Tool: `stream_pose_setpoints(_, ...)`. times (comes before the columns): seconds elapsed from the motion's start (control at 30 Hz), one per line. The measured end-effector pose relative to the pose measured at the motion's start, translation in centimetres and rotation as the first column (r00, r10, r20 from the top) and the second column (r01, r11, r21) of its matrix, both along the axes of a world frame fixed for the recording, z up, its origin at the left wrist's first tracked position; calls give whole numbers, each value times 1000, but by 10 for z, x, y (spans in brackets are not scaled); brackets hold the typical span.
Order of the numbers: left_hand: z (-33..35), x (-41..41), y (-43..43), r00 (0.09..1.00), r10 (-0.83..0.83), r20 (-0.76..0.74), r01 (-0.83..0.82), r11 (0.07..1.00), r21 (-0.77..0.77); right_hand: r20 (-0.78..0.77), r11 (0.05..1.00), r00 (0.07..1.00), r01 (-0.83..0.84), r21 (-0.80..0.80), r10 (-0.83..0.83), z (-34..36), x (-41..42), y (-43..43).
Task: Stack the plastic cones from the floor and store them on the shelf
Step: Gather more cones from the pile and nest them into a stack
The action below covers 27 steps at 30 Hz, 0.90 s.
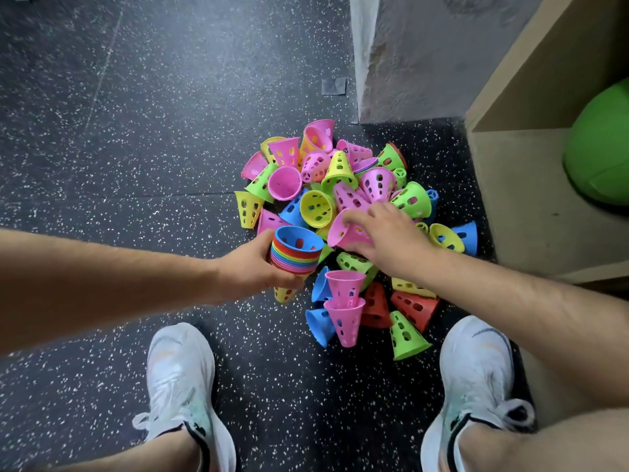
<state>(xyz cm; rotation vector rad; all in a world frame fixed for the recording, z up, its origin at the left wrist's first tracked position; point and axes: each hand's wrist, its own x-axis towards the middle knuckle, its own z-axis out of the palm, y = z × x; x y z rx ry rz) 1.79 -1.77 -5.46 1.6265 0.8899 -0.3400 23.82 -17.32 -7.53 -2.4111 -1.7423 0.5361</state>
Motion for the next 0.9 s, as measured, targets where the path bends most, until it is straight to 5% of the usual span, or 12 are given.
stream_pose_setpoints(0.33,-2,10,9,998,-68,-18,69,998,10,-287,926,950,213,310,-122,12,10,-21)
stream_pose_setpoints(0.63,1,2,3,995,-89,-32,90,996,19,-263,992,956,128,-23,-129,-4,-23,-6)
stream_pose_setpoints(0.9,2,-20,2,998,-28,-57,29,1000,12,-207,992,971,118,-39,-123,-26,-43,20)
